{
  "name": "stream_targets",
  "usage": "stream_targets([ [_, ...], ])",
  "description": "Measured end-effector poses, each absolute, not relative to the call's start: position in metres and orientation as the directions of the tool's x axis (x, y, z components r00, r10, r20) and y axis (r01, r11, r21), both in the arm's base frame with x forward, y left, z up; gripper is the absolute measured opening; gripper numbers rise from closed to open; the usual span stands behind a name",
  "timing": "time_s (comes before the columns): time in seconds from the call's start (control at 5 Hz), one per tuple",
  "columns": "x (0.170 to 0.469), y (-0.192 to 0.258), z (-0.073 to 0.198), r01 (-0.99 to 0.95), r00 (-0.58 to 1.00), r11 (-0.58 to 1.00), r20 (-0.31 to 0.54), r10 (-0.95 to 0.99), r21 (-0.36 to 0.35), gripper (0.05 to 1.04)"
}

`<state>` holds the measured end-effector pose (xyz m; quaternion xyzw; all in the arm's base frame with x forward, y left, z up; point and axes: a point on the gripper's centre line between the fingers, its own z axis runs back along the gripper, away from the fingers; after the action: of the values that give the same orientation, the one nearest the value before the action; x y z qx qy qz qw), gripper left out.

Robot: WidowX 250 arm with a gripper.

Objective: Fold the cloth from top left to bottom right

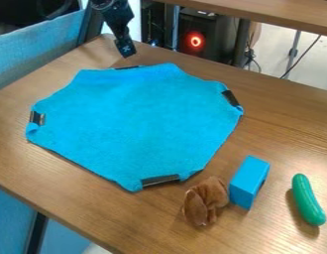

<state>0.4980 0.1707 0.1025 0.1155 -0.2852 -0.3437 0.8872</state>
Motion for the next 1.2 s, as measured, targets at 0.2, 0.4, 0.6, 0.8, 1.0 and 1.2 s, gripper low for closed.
stream_targets([
  [0.2,0.501,0.171,0.094,0.544,0.61,0.732,0.406,-0.681,0.41,1.001],
  [0.4,0.499,0.172,0.091,0.546,0.622,0.734,0.391,-0.678,0.404,1.001],
  [0.6,0.501,0.169,0.091,0.556,0.615,0.719,0.375,-0.693,0.417,1.001],
  [0.8,0.5,0.161,0.083,0.57,0.615,0.712,0.361,-0.701,0.41,1.001],
  [1.0,0.499,0.163,0.073,0.569,0.627,0.713,0.343,-0.699,0.41,1.001],
  [1.2,0.5,0.159,0.062,0.583,0.634,0.707,0.319,-0.704,0.401,1.001],
])
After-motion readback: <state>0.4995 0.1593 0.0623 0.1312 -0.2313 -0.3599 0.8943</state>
